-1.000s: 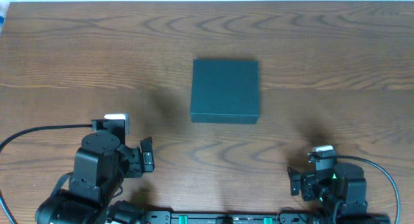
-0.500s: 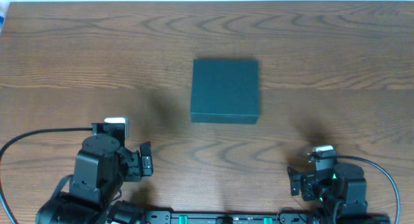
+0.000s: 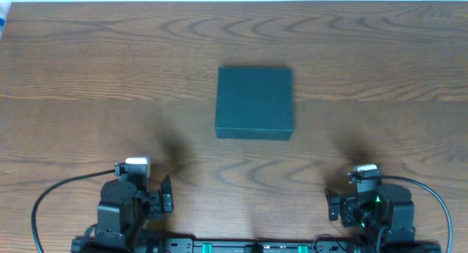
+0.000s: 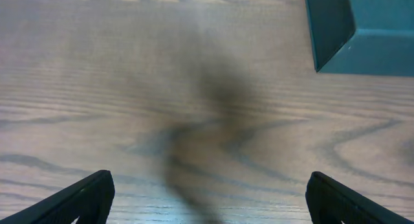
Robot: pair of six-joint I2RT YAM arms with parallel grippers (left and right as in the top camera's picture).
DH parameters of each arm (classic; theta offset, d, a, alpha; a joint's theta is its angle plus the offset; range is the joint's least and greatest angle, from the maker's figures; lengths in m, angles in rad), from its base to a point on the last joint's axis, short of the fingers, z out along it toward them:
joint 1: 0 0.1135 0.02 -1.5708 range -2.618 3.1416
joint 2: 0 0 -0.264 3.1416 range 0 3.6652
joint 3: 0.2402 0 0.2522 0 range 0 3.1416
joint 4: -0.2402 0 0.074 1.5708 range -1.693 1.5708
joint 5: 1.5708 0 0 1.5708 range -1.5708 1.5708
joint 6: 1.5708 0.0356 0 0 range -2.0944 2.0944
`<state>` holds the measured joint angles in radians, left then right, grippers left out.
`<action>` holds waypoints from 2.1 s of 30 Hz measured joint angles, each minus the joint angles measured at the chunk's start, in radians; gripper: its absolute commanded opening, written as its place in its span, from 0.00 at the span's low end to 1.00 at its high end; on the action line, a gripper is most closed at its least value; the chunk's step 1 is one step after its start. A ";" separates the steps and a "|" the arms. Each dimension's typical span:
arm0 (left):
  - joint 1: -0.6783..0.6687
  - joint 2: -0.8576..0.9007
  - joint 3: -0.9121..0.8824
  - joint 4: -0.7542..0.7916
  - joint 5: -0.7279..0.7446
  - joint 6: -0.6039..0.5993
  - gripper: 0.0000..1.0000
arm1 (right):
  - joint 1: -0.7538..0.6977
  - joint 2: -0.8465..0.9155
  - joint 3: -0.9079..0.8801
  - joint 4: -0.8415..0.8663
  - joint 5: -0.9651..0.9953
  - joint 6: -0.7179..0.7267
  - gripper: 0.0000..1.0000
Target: Pack container
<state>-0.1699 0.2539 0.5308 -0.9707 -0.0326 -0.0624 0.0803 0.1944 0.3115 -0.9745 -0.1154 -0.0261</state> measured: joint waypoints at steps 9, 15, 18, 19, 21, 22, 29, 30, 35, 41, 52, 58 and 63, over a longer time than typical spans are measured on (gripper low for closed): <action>0.000 -0.166 -0.125 0.000 -0.001 0.011 0.95 | 0.000 0.000 0.000 0.000 0.000 0.000 0.99; 0.000 -0.242 -0.145 -0.025 -0.002 0.011 0.95 | 0.000 0.000 0.000 0.000 0.000 0.000 0.99; 0.000 -0.243 -0.145 -0.053 -0.002 0.011 0.96 | 0.000 0.000 0.000 0.000 0.000 0.000 0.99; 0.000 -0.243 -0.145 -0.062 -0.004 0.011 0.96 | 0.000 0.000 0.000 0.000 0.000 0.000 0.99; 0.000 -0.243 -0.145 -0.071 -0.009 0.011 0.95 | 0.000 0.000 0.000 0.000 0.000 0.000 0.99; 0.000 -0.243 -0.146 -0.072 -0.010 0.011 0.96 | 0.000 0.000 0.000 0.000 0.000 0.000 0.99; 0.000 -0.243 -0.159 -0.064 -0.024 0.015 0.96 | 0.000 0.000 0.000 0.000 0.000 0.000 0.99; 0.000 -0.243 -0.159 -0.064 -0.026 0.015 0.96 | 0.000 0.000 0.000 0.000 0.000 0.000 0.99; 0.000 -0.243 -0.159 -0.064 -0.027 0.015 0.96 | 0.000 0.000 0.000 0.000 0.000 0.000 0.99; 0.000 -0.243 -0.159 -0.064 -0.027 0.015 0.95 | 0.000 0.000 0.000 0.000 0.000 0.000 0.99; 0.000 -0.243 -0.159 -0.064 -0.027 0.015 0.96 | 0.000 0.000 0.000 0.000 0.000 0.000 0.99; 0.000 -0.243 -0.159 -0.064 -0.027 0.015 0.96 | 0.000 0.000 0.000 0.000 0.000 0.000 0.99; 0.000 -0.243 -0.159 -0.064 -0.027 0.015 0.96 | 0.000 0.000 0.000 0.000 0.000 0.000 0.99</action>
<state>-0.1699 0.0109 0.3714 -1.0344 -0.0597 -0.0471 0.0803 0.1940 0.3111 -0.9745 -0.1154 -0.0261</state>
